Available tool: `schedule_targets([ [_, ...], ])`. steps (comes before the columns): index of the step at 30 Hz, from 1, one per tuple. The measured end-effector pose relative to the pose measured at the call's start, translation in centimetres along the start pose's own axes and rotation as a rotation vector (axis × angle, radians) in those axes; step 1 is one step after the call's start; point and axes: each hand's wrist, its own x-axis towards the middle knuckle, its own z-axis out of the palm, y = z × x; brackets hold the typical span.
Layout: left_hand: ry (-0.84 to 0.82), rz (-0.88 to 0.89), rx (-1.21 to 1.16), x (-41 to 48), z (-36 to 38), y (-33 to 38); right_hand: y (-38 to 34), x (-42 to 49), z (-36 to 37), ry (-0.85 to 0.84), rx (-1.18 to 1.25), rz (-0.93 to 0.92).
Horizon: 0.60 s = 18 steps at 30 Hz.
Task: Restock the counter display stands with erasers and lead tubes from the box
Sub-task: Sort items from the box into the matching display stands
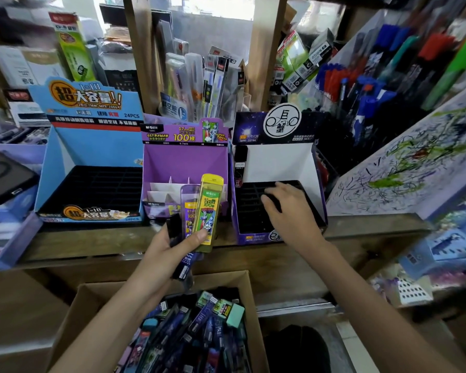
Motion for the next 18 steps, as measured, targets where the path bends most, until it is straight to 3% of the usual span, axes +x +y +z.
schedule_targets([
  [2,-0.009,0.0,-0.006,-0.2,0.0,0.0,-2.2,-1.3,-0.5,0.183,0.09,-0.1],
  [3,-0.012,0.002,-0.01,-0.3,-0.1,0.1,-3.6,-1.9,-0.7,0.171,0.229,-0.11],
  [5,-0.019,0.014,-0.006,-0.5,-0.1,0.3,-6.2,-2.4,-0.7,-0.013,0.563,-0.038],
  [7,-0.012,0.026,0.004,-0.6,-0.4,0.5,-8.2,-2.1,-0.2,-0.155,0.726,0.056],
  [14,0.124,0.06,-0.075,-1.5,-3.7,1.3,-10.8,-0.2,0.8,-0.301,1.095,0.227],
  [18,0.186,0.096,-0.069,-2.1,-6.8,2.1,-11.9,2.9,-0.2,-0.127,1.149,0.188],
])
